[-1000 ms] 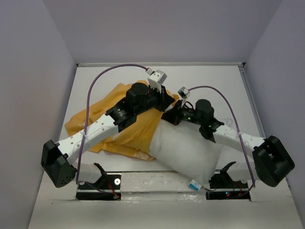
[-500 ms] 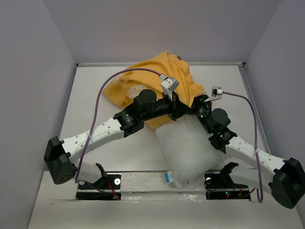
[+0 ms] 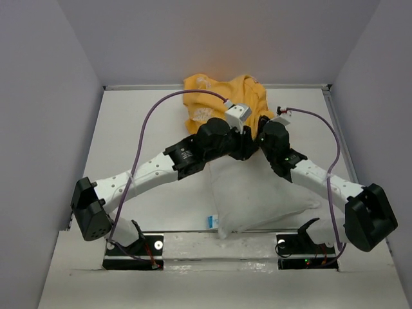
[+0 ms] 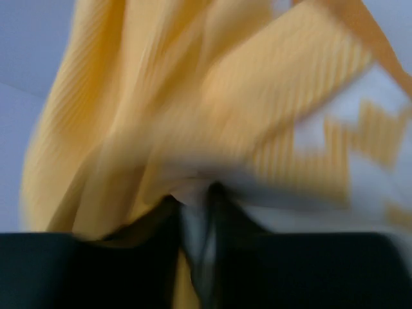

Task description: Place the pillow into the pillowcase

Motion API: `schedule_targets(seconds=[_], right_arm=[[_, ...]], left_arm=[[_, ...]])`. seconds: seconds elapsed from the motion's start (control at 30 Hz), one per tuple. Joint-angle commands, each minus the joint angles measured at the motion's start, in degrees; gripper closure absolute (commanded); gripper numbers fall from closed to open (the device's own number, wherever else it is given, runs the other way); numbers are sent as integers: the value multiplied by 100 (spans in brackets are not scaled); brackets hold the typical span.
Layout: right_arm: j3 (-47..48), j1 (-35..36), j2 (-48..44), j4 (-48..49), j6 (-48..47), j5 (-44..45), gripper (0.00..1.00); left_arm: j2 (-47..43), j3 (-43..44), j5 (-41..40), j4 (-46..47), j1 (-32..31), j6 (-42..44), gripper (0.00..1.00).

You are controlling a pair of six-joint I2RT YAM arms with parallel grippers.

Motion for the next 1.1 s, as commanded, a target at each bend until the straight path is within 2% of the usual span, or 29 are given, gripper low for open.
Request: schedule_targets(seconds=[0.0,0.07,0.13,0.2,0.27,0.33,0.37,0.47,0.53,0.57,0.63,0.73,0.9,0.97,1.0,1.03,1.07], right_arm=[[525,-329,-382,-433,-647,187,41],[622,-451,-697,-813,-1087,-232,23],[780,-452,-935,-1487,-1472,-620,20],[807,-452,-1330,-2191,-1676,-972,15],[808,-452,-1577,-2588,-1878,-1447,14],[694,-452,-1945,-3046,-2045,-1937,13],[685,-452,-2034,-3239,-2046,-2027,13],[763,-120,-2220,-3767,-2195,-2380,14],[1000,801,-2098,-4372,-2336,-1926,13],[1158,1161,-1845,-4583,-2353,-1227,12],[1623,1960,-1310,-5155,-2327,-547,10],[1967,2429,-701,-5690,-2231,86,9],[1959,2431,503,-5711,-2160,1037,0],[2056,2308,1022,-5553,-2204,1407,2],[2090,2142,1197,-5352,-2317,1243,9],[2091,2062,1225,-5246,-2318,1241,9],[2091,1992,1225,-5105,-2397,1224,40]], left_arm=[[31,515,-500,-703,-423,291,23],[-204,175,-948,-609,-388,354,9],[-468,-386,-1327,-555,-248,258,7],[-1109,-1011,-1381,-171,-29,56,7],[-1592,-2083,-1601,24,410,-400,7],[-2260,-2821,-1374,507,806,-717,10],[-2419,-3460,-1251,639,1138,-858,13],[-2431,-4237,-1050,973,1701,-1201,18],[-2185,-4424,-864,1421,1923,-1237,20],[-1818,-4451,-576,1562,2141,-1237,20],[-1177,-4312,-328,2019,2275,-1202,19],[-507,-3891,-91,2318,2319,-1158,18],[557,-3564,121,2810,2328,-1333,17],[891,-3440,156,2924,2319,-1430,17],[1084,-3388,217,3091,2311,-1482,17],[1086,-3387,218,3118,2311,-1483,17],[1243,-3318,192,3127,2276,-1500,17]])
